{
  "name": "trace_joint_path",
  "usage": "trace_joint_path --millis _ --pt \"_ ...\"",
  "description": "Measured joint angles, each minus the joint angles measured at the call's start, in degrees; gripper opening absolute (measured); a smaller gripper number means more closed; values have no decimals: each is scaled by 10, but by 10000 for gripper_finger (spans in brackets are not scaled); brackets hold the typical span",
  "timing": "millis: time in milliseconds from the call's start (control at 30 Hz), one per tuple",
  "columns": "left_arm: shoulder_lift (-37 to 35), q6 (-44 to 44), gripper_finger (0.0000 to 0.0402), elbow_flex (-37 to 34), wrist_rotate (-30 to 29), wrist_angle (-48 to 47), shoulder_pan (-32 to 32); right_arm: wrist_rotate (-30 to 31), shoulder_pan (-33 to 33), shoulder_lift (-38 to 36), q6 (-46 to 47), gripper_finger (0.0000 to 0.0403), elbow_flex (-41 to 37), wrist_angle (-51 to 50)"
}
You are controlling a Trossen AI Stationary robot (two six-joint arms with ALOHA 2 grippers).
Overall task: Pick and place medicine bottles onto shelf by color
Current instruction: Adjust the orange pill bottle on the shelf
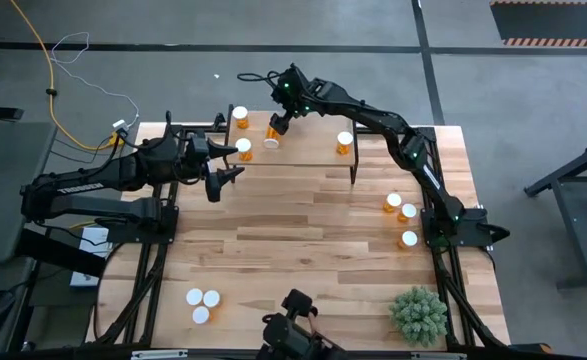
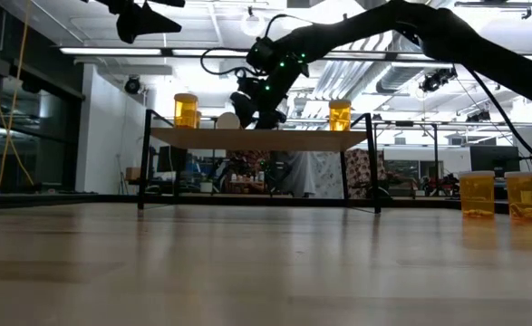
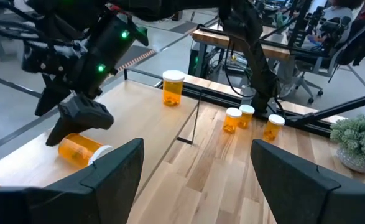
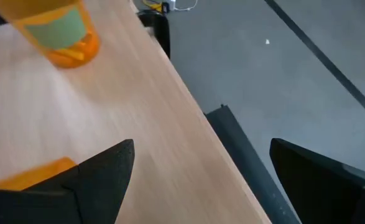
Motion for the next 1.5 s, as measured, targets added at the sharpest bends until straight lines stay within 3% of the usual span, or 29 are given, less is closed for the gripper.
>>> trace_joint_path --millis 500,900,1267,1500 --pt "3 -9 287 0 -1 -11 0 -34 18 -20 -43 366 0 -82" --pt "32 -30 287 0 0 -13 0 -63 24 -37 -66 366 0 -86" --pt "24 -26 287 0 11 -32 -10 -109 35 -82 -292 366 1 -112" --pt "24 -26 287 0 11 -32 -20 -48 77 -68 -471 366 1 -129"
